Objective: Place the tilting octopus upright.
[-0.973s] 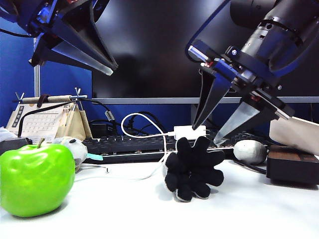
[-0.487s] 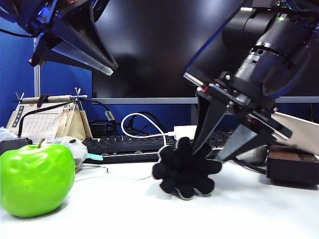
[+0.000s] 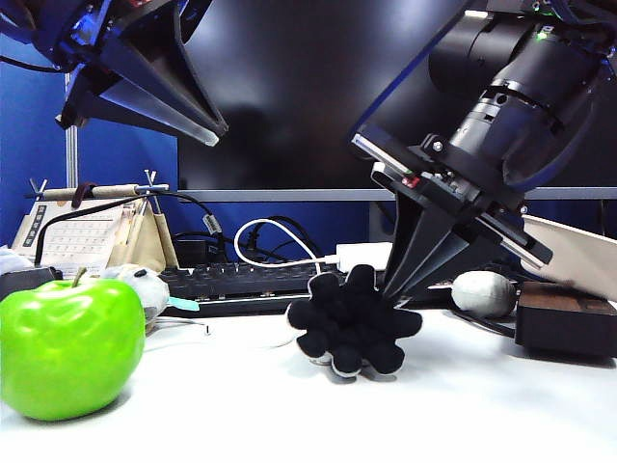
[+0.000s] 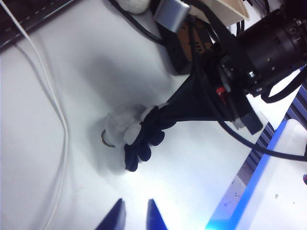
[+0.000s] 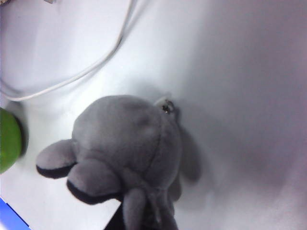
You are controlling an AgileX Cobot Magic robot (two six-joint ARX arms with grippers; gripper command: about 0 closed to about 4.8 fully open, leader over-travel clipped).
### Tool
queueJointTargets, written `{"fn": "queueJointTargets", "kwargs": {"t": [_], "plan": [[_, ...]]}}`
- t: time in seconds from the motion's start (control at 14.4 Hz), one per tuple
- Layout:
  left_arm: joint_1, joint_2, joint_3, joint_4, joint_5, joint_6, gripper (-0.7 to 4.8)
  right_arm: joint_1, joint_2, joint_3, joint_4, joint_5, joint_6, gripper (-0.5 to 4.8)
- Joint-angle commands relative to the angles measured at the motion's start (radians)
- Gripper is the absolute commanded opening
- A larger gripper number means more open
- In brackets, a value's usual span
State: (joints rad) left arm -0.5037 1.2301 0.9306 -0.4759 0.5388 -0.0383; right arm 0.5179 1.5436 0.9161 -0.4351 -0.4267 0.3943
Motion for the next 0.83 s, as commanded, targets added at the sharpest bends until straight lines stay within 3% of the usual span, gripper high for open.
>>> {"fn": "queueJointTargets", "kwargs": {"t": [0.07,0.28,0.49,0.83], "plan": [[-0.001,-0.002,0.002,0.006,0.004,0.002,0.70,0.001,-0.003,0.007,0.052,-0.005,-0.037,-0.02],[-0.001,-0.002,0.002,0.006,0.004,0.002,0.70,0.001,-0.004,0.012,0.181,0.007,-0.121,-0.02],[-0.001,-0.002,0.002,0.006,0.003,0.003,0.70,0.001,-0.004,0.011,0.155,0.015,-0.309,-0.02],[-0.001,-0.001,0.002,0.006,0.003,0.005,0.70,0.018,-0.045,0.010,0.062,0.189,-0.610,-0.02]]}}
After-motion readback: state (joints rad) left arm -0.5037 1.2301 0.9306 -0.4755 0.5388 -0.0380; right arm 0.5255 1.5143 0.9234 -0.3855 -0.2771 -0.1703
